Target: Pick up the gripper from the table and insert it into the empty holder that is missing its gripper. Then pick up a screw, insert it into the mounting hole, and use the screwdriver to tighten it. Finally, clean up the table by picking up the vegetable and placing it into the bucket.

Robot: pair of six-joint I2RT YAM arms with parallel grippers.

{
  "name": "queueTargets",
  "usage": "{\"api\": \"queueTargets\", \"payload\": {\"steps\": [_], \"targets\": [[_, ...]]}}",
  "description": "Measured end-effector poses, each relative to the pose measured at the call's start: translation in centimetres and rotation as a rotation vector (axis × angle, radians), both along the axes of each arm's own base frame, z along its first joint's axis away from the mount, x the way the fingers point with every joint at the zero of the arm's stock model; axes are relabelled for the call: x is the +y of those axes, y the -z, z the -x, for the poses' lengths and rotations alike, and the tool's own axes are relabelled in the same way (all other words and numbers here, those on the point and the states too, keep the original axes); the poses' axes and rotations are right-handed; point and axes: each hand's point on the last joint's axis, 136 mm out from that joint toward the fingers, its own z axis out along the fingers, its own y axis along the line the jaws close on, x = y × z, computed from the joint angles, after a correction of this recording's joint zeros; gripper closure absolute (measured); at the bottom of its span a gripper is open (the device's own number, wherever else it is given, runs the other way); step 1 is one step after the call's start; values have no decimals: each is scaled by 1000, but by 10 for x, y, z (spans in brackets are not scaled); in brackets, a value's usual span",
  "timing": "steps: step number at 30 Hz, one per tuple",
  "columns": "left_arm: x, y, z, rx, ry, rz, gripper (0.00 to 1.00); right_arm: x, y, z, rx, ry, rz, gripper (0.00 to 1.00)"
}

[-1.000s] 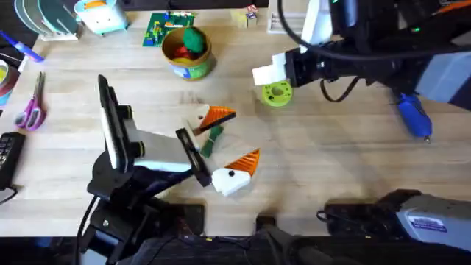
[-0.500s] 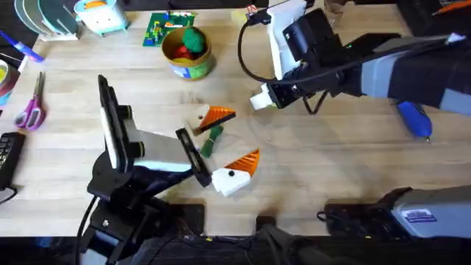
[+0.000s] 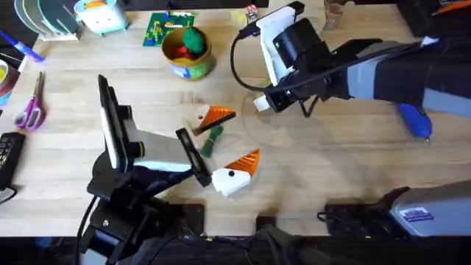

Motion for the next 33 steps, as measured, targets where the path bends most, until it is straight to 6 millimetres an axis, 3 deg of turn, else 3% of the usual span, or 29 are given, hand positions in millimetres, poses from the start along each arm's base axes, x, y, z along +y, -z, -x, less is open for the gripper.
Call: {"api": "queueTargets", "payload": {"steps": [9, 14, 25, 33], "targets": [[0, 0, 0, 0, 0, 0, 7, -2, 0, -2, -12, 5, 14, 783], [0, 0, 0, 0, 3, 0, 7, -2, -1, -3, -16, 7, 14, 985], [0, 0, 1, 0, 3, 0, 7, -13, -5, -9, -41, 36, 73, 994], [-1, 0, 1, 0, 7, 0, 8, -13, -46, -18, -76, 40, 87, 994]]}}
